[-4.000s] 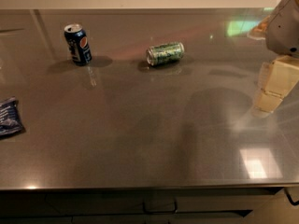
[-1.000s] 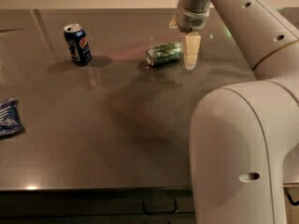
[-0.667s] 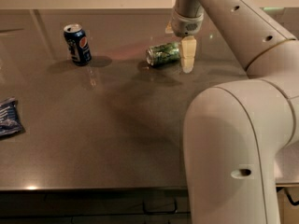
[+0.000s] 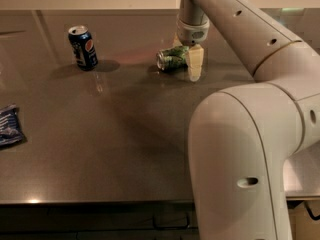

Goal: Place green can upright

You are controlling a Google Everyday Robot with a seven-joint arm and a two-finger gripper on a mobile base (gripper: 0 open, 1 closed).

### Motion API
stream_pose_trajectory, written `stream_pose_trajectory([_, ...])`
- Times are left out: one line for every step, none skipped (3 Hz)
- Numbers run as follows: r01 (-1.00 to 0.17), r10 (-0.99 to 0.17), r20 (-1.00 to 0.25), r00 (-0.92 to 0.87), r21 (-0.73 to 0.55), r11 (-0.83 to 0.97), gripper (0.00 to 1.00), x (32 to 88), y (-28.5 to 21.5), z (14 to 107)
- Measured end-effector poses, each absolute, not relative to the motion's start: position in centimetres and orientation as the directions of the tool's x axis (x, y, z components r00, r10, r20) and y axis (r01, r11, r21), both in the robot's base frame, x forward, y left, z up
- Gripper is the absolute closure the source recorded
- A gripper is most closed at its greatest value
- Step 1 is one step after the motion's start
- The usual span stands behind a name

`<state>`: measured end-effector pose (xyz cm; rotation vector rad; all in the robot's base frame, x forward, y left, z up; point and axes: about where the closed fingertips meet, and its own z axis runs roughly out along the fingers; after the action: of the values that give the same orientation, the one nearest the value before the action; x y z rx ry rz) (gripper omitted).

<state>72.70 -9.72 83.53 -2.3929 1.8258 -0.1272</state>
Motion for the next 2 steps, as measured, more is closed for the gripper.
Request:
stream_pose_trajectory([-0.951,-0.961,-0.005,0.277,-0.142,-0.274,0.41,72.63,-9.34,83.37])
stream_pose_trajectory([-0.947,-0.956,-0.012,0.293,-0.142,-0.288,0.65,72.57,-9.08,83.90])
